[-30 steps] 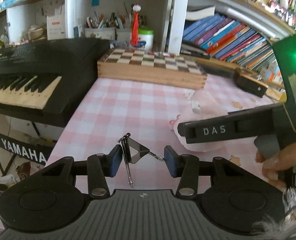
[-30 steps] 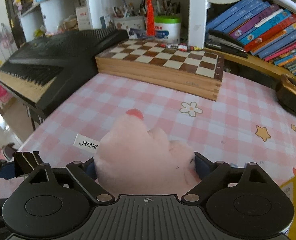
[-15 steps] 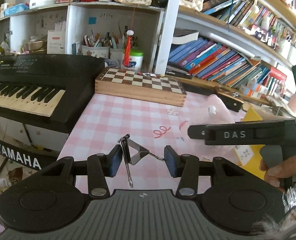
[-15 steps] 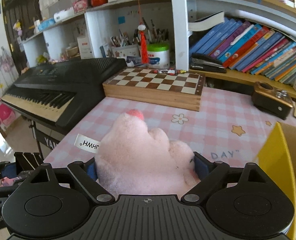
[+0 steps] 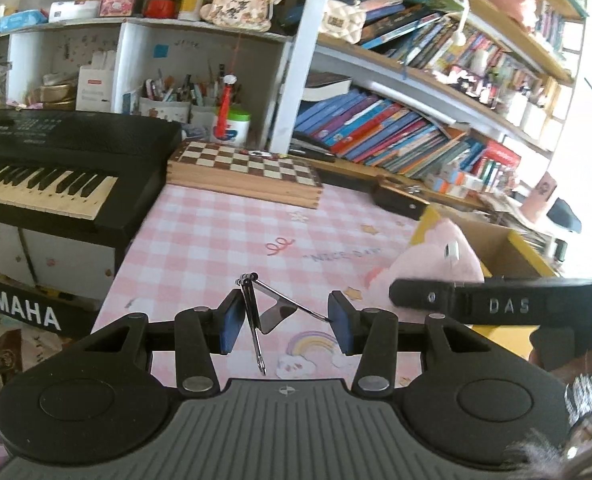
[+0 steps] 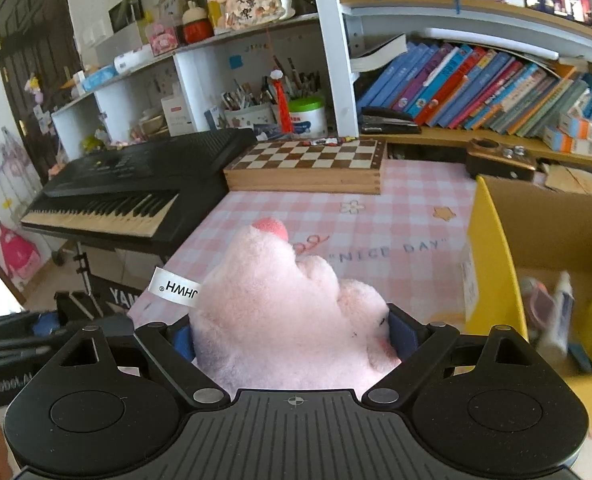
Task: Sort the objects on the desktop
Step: 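Carry the binder clip and plush pig toward the yellow box with both tools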
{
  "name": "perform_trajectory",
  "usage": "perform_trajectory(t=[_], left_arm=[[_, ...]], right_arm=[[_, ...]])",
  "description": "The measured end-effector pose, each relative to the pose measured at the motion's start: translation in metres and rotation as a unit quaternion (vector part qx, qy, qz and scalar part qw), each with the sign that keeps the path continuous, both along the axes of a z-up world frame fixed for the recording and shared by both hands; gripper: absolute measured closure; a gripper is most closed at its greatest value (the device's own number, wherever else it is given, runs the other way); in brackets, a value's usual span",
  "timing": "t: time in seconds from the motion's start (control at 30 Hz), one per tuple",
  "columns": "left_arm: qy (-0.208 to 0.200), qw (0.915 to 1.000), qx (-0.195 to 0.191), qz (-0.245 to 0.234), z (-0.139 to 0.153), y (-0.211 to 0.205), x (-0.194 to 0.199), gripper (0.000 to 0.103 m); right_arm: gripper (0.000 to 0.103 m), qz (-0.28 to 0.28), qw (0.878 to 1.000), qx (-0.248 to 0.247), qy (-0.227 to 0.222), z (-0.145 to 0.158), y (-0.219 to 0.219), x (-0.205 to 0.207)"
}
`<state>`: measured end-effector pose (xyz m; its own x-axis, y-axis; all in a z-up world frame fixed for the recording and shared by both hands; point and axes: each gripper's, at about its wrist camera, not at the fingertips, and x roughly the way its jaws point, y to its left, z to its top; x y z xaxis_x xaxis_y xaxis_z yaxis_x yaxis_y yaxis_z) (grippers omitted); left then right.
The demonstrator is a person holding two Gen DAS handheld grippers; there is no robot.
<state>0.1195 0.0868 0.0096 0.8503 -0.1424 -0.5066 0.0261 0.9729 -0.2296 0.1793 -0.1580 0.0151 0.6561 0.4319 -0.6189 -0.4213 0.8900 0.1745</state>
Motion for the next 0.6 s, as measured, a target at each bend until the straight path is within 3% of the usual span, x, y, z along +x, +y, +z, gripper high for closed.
perform_trajectory(t=[0.6], left_arm=[[-0.003, 0.9937, -0.009, -0.112, 0.007, -0.027, -0.060, 0.060]], right_arm=[[0.011, -0.091, 0.996, 0.009, 0.012, -0.003, -0.042, -0.105]])
